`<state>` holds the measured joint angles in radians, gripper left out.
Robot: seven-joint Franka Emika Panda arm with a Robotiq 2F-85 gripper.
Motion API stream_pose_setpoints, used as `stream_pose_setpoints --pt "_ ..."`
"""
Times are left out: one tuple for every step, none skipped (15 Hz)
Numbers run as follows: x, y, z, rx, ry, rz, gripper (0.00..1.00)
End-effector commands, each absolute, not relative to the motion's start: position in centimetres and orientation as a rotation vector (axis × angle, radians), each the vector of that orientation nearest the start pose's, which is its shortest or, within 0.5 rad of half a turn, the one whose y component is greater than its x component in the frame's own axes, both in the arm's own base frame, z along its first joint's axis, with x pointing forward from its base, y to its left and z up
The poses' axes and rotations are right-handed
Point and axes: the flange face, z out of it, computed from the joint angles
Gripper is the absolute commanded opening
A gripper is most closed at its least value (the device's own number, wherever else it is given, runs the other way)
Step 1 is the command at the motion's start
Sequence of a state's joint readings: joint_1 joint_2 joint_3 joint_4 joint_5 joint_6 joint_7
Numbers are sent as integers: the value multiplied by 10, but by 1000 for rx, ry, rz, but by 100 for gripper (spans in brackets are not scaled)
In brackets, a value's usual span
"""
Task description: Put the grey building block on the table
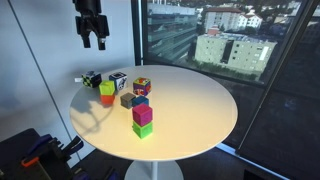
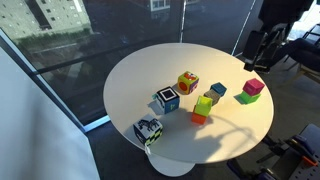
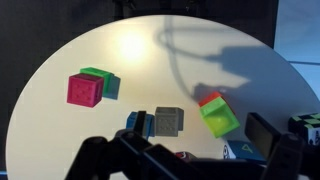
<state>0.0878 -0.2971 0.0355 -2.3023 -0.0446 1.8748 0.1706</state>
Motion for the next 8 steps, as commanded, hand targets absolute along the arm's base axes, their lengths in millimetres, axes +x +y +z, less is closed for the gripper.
stream_pose_setpoints --pt "430 48 459 -3209 42 62 100" --pt "431 47 457 -3206 45 48 100" --pt "437 51 456 -3202 52 104 100" --pt "436 51 454 -3201 54 90 100" --pt "436 50 453 -3201 56 84 100" --pt "435 50 452 -3201 57 84 100" --pt "435 49 452 -3201 57 83 100" --pt "435 49 453 -3201 57 82 100"
